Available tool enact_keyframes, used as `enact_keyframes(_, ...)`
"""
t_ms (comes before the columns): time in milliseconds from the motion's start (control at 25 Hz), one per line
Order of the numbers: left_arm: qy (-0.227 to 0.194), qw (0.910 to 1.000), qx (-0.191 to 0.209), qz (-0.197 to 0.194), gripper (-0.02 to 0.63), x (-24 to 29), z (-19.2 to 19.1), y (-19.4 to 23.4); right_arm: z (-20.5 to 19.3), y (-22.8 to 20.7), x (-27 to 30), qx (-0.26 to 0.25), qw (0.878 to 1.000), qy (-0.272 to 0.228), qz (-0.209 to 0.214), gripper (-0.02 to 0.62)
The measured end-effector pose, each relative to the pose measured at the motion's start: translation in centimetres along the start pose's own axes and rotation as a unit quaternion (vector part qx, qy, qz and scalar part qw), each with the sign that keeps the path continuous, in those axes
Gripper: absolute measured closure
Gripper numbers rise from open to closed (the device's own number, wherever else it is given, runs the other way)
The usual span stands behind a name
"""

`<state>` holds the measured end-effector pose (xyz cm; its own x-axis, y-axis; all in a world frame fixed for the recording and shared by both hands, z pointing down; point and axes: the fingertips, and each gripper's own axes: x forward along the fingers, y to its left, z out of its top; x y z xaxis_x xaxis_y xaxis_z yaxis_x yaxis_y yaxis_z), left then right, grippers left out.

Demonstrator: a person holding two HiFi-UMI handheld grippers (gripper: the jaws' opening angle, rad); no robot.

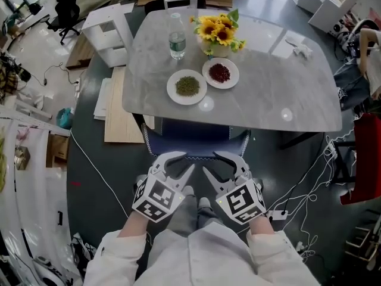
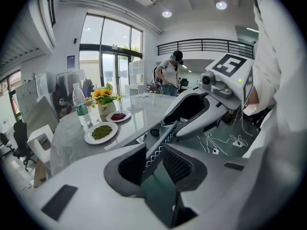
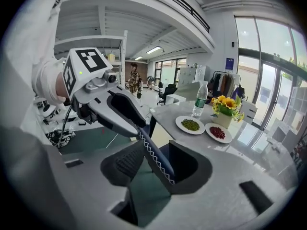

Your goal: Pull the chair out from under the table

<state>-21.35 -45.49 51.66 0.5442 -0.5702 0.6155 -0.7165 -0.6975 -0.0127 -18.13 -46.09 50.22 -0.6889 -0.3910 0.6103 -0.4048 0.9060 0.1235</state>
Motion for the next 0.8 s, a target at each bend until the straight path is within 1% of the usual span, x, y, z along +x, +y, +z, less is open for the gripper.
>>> enact_keyframes(40, 0.004, 1.0000, 0.004, 0.000, 0.502, 0.1, -0.2, 0.0, -0.2, 0.0, 0.3, -0.005, 1.000, 0.006, 0.000, 0.466)
enact_keyframes(160, 0.022, 0.9995, 0.020, 0.005, 0.476, 0.3, -0.9, 0.3, -0.8, 0.0, 1.0, -0.014, 1.000, 0.022, 0.002, 0.456)
enact_keyframes(240, 0.036, 0.9988, 0.031, 0.010, 0.442, 0.5, -1.4, 0.6, -1.3, -0.1, 1.4, -0.009, 1.000, 0.029, 0.002, 0.442)
enact_keyframes(280, 0.041, 0.9984, 0.037, 0.012, 0.436, 0.5, -1.6, 0.7, -1.5, -0.3, 1.5, -0.005, 1.000, 0.031, 0.001, 0.436)
enact_keyframes(360, 0.051, 0.9977, 0.043, 0.014, 0.431, 0.7, -2.1, 1.0, -1.9, -0.6, 1.9, -0.008, 0.999, 0.038, -0.003, 0.433)
enact_keyframes(480, 0.070, 0.9965, 0.043, 0.016, 0.431, 1.0, -2.9, 1.5, -2.6, -0.7, 2.3, -0.039, 0.997, 0.060, -0.008, 0.431)
enact_keyframes(600, 0.081, 0.9951, 0.052, 0.020, 0.431, 1.3, -3.1, 1.8, -3.1, -0.4, 2.9, -0.065, 0.995, 0.080, -0.005, 0.430)
enact_keyframes(640, 0.085, 0.9946, 0.056, 0.022, 0.431, 1.4, -3.2, 1.8, -3.3, -0.2, 3.1, -0.069, 0.994, 0.084, -0.002, 0.423)
enact_keyframes(720, 0.090, 0.9936, 0.064, 0.022, 0.431, 1.6, -3.4, 2.0, -3.5, 0.1, 3.4, -0.074, 0.993, 0.092, 0.003, 0.370)
enact_keyframes(800, 0.096, 0.9926, 0.071, 0.021, 0.431, 1.8, -3.6, 2.1, -3.7, 0.2, 3.5, -0.083, 0.992, 0.098, 0.002, 0.365)
